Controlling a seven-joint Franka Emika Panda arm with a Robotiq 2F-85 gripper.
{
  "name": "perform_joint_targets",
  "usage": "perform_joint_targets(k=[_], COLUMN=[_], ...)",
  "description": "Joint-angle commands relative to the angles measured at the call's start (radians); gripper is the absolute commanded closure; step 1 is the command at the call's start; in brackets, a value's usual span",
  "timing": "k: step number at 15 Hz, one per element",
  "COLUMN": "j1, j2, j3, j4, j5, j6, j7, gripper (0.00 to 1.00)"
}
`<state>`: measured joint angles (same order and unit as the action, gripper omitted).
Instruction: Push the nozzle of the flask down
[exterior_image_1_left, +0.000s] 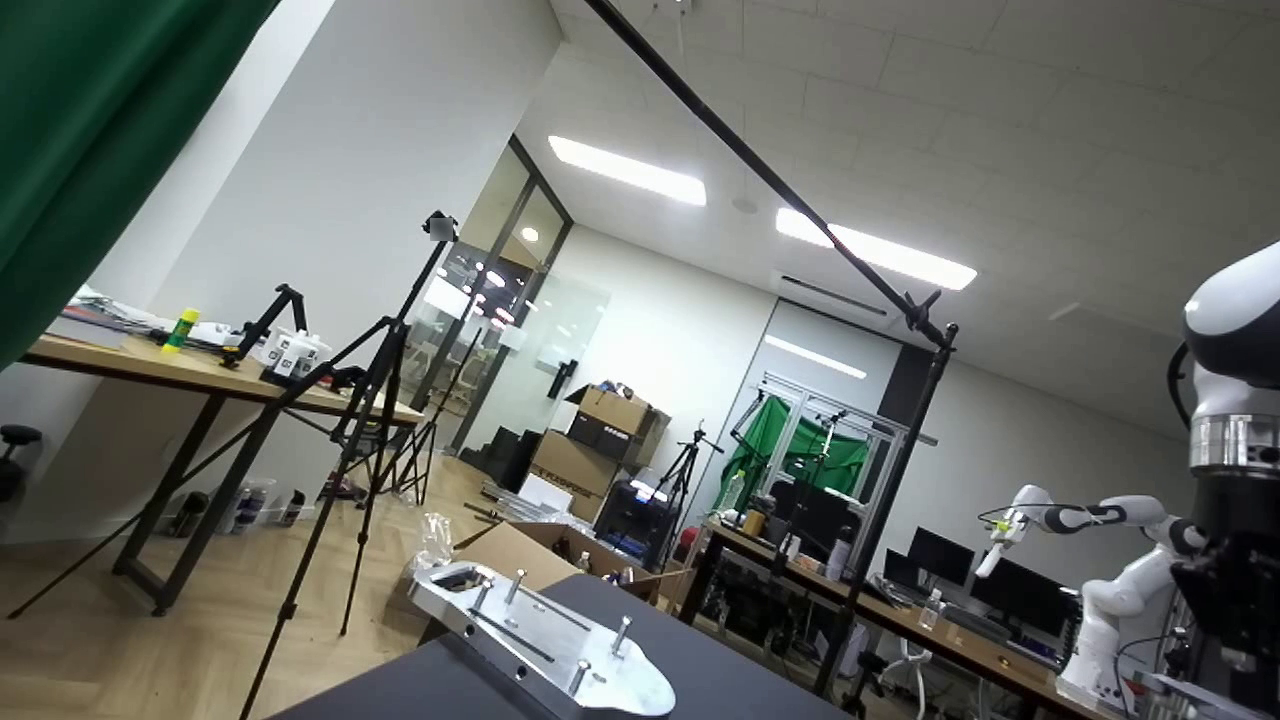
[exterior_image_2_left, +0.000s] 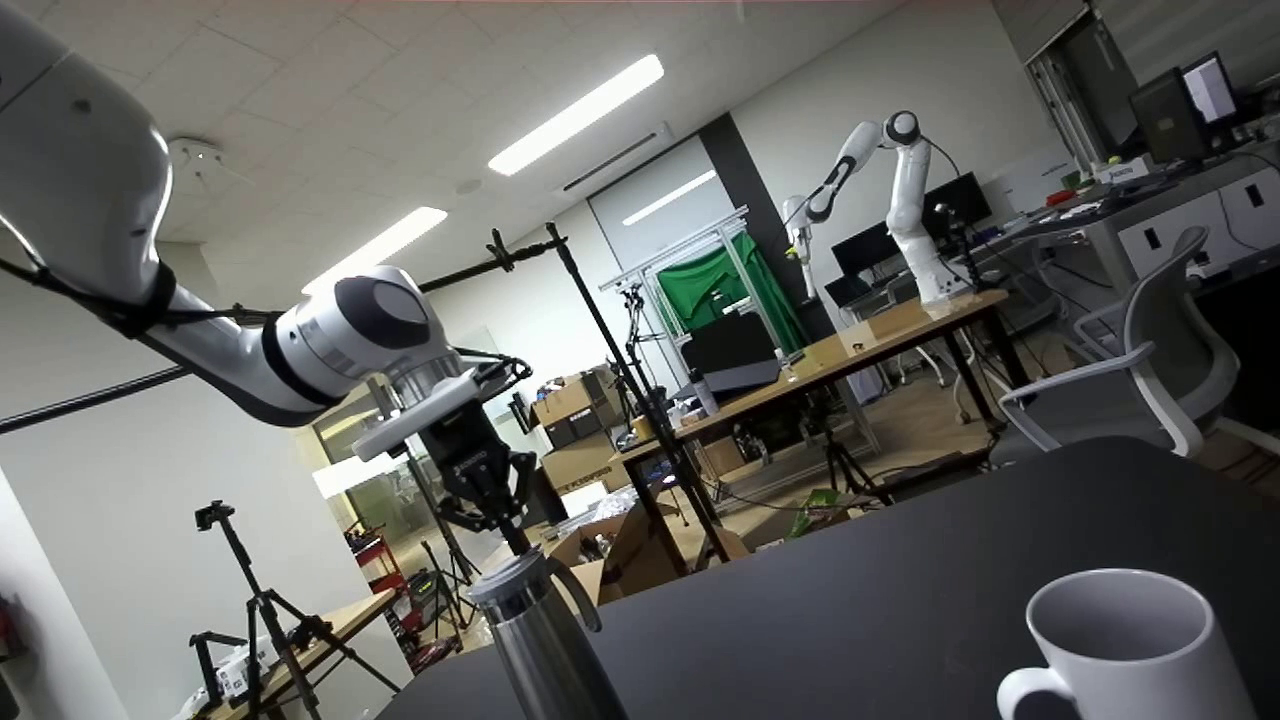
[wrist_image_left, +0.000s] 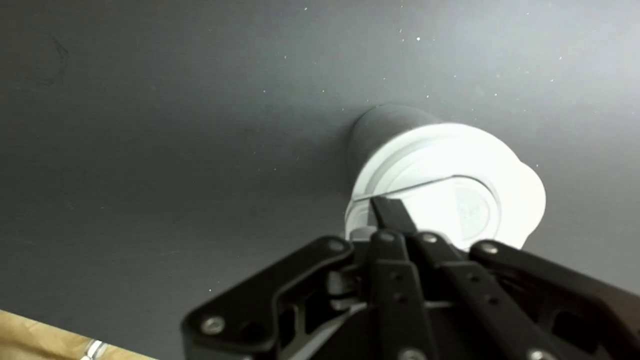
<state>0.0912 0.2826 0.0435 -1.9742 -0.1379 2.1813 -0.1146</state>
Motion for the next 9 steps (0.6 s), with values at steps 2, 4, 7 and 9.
perform_joint_targets(k=[2, 4, 7, 9], j1=[-0.022, -0.032, -0.045, -0.05], j2=[-0.019, -0.016, -0.005, -0.007], j3=[0.007, 0.009, 0.009, 0.011], j4=[-0.052, -0.059, -0.072, -0.074], j5=[0.036, 0.069, 0.126, 0.156], j6=[0.017, 0.022, 0.042, 0.043], j7=[0.003, 0.002, 0.007, 0.005], gripper=[1.0, 1.0, 1.0, 1.0])
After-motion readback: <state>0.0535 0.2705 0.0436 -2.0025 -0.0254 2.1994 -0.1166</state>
